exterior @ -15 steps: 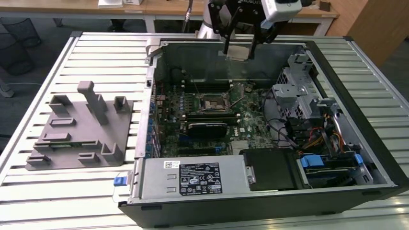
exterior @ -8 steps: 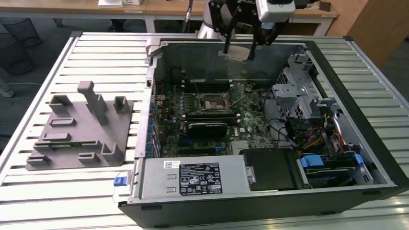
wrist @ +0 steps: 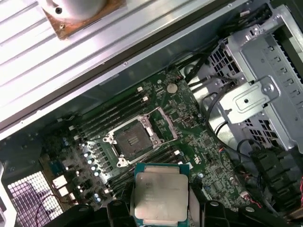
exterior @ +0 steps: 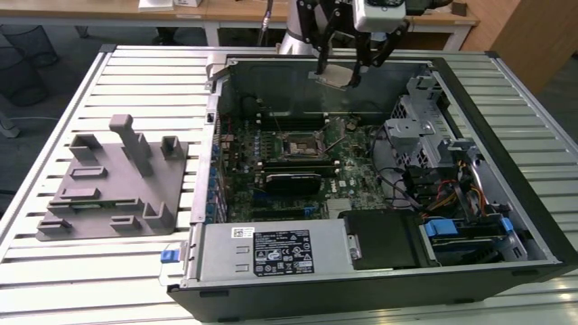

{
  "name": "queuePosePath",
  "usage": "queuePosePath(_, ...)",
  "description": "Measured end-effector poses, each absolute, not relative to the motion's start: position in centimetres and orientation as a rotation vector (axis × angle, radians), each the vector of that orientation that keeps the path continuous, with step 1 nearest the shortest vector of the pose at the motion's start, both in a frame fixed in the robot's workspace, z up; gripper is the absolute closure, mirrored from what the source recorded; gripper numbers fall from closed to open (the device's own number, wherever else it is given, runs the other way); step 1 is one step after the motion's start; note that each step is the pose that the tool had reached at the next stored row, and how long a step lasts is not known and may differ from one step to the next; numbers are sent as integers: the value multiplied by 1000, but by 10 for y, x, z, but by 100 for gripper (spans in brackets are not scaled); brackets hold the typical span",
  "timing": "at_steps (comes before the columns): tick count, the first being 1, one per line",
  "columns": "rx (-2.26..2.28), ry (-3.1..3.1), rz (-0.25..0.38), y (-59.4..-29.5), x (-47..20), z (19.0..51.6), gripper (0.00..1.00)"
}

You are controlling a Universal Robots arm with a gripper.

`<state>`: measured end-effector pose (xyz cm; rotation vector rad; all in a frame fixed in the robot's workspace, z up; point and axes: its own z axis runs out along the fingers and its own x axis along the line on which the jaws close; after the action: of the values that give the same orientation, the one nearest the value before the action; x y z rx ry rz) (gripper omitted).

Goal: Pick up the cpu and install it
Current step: 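Place the cpu into insertion slot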

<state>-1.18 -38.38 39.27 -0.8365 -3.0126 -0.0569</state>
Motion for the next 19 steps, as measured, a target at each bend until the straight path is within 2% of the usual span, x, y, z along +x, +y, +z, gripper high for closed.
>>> queuePosePath(19, -1290, -2855, -60, -384, -12, 391, 46)
